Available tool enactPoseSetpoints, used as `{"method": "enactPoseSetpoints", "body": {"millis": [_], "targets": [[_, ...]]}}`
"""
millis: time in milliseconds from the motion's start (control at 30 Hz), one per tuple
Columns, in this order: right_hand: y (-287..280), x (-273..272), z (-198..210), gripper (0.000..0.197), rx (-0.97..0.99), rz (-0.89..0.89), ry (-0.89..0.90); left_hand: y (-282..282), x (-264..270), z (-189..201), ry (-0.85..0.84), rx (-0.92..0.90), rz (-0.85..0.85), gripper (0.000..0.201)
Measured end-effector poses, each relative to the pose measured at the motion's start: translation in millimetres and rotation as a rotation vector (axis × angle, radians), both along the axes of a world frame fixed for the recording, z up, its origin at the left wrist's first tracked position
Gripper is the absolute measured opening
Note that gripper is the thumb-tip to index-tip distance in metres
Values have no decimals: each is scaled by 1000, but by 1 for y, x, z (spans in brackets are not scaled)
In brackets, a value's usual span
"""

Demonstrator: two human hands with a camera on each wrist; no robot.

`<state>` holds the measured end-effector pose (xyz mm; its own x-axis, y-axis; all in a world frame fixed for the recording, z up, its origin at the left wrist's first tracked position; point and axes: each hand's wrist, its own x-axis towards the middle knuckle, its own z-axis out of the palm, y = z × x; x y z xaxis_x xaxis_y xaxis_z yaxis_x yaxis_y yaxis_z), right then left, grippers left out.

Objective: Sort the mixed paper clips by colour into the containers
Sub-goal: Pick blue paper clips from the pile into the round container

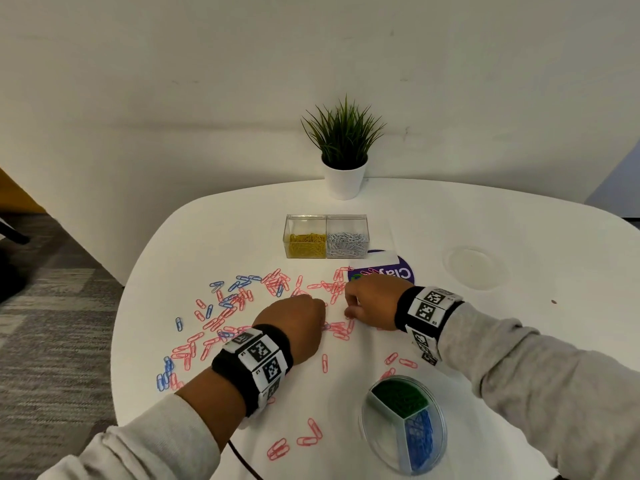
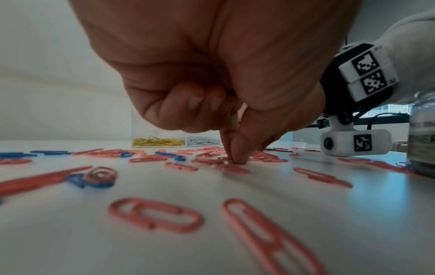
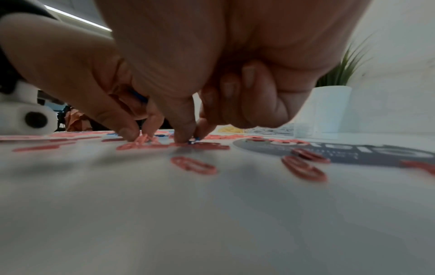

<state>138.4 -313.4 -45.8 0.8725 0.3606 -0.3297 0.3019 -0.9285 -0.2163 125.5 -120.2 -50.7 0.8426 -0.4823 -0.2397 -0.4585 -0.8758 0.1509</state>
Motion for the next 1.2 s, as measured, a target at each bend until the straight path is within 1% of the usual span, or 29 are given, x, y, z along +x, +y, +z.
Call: {"method": "enactPoseSetpoints", "body": {"millis": [100, 200, 233, 267, 367, 467, 533, 567, 600, 633, 733, 767, 800, 900, 1000, 1067, 1133, 1200], "targets": [[-7, -8, 3, 18, 115, -39, 0, 6, 2, 8, 106, 25, 45, 17], [-17, -17, 12, 15, 346, -197, -19, 15, 2, 15, 200, -18, 109, 8], [-20, -21, 16, 17, 415, -241, -34, 18, 1, 17, 230, -62, 140, 5], [-24, -26, 20, 18, 464, -269, -42, 20, 1, 18, 261, -115, 172, 6], [-35, -44, 34, 13, 551, -304, 9, 25, -1, 22, 349, -282, 251, 23], [-43, -65, 47, 10, 659, -367, 146, 27, -5, 29, 426, -475, 415, 31], [-45, -82, 57, 11, 727, -366, 227, 28, -10, 34, 485, -605, 538, 34], [-44, -91, 61, 10, 731, -335, 243, 28, -12, 36, 498, -643, 583, 35], [-43, -102, 65, 10, 694, -283, 241, 30, -15, 37, 494, -661, 606, 34], [-41, -112, 67, 9, 615, -213, 227, 31, -17, 36, 464, -645, 598, 33], [-35, -140, 63, 4, 303, -10, 170, 36, -26, 34, 332, -560, 497, 24], [-35, -147, 61, 3, 247, 18, 162, 37, -30, 34, 310, -545, 460, 24], [-35, -152, 60, 6, 221, 25, 167, 39, -32, 34, 289, -531, 429, 26], [-36, -163, 57, 14, 229, 0, 197, 40, -41, 36, 274, -494, 397, 26], [-39, -168, 60, 21, 276, -50, 205, 38, -49, 37, 250, -339, 298, 22], [-41, -170, 64, 25, 319, -62, 201, 35, -55, 39, 223, -291, 260, 22], [-42, -172, 67, 30, 361, -56, 188, 31, -61, 41, 216, -339, 245, 19], [-42, -173, 70, 36, 403, -53, 197, 26, -67, 43, 258, -470, 284, 13]]}}
